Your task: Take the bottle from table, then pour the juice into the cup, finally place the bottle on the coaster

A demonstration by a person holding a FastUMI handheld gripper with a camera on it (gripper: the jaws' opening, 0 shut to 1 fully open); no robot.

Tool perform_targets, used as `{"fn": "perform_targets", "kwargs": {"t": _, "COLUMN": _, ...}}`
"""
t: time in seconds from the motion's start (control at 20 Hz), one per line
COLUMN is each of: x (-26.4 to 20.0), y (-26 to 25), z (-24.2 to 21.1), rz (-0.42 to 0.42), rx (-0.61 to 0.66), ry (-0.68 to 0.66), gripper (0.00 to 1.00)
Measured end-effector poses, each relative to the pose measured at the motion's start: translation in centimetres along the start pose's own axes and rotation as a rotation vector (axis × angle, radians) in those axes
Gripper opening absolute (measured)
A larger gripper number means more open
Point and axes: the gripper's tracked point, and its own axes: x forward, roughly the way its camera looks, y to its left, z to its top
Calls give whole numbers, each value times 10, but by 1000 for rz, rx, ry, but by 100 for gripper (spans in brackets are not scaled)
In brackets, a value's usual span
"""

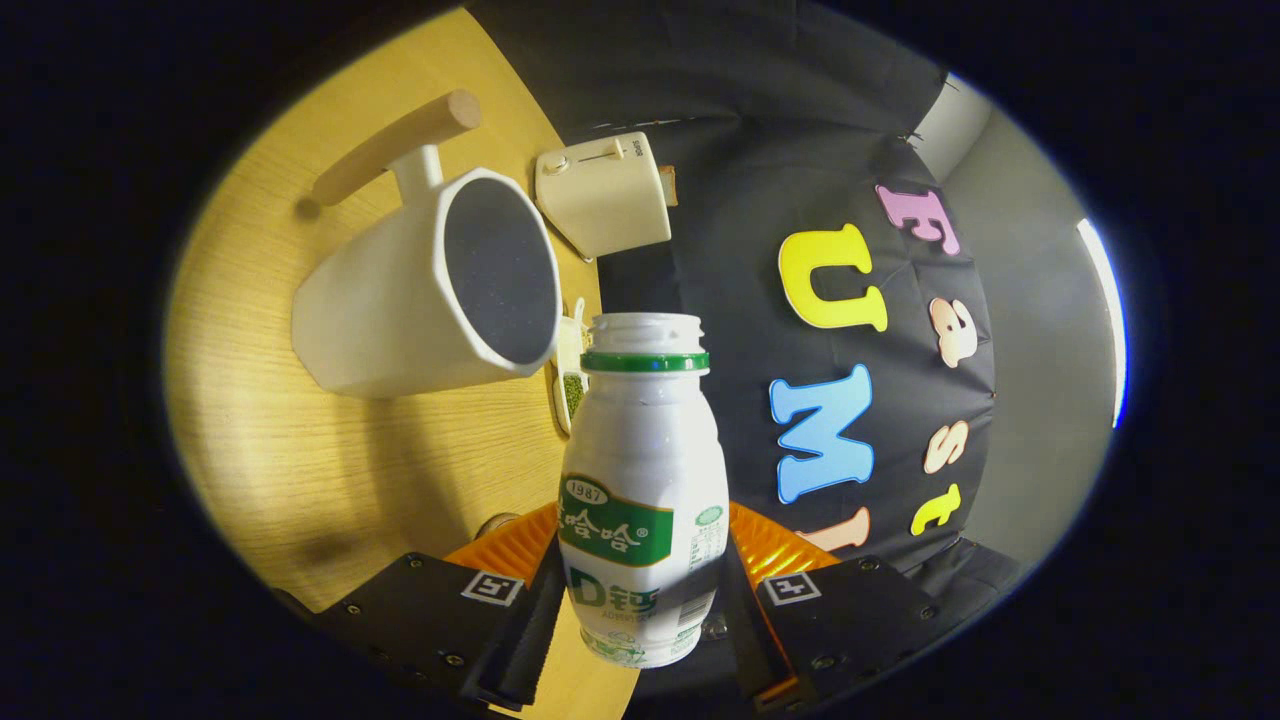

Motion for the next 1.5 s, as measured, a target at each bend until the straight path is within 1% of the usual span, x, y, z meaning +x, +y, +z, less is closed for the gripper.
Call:
{"fn": "perform_targets", "kwargs": {"t": 0.55, "x": -3, "y": -11, "z": 7, "rz": -50, "rx": -156, "ry": -18, "gripper": 72}}
{"fn": "perform_targets", "kwargs": {"t": 1.05, "x": -7, "y": -19, "z": 7, "rz": -77, "rx": -238, "ry": -32, "gripper": 72}}
{"fn": "perform_targets", "kwargs": {"t": 1.3, "x": -8, "y": -22, "z": 6, "rz": -87, "rx": -250, "ry": -34, "gripper": 72}}
{"fn": "perform_targets", "kwargs": {"t": 1.5, "x": -7, "y": -26, "z": 7, "rz": -94, "rx": -285, "ry": -34, "gripper": 72}}
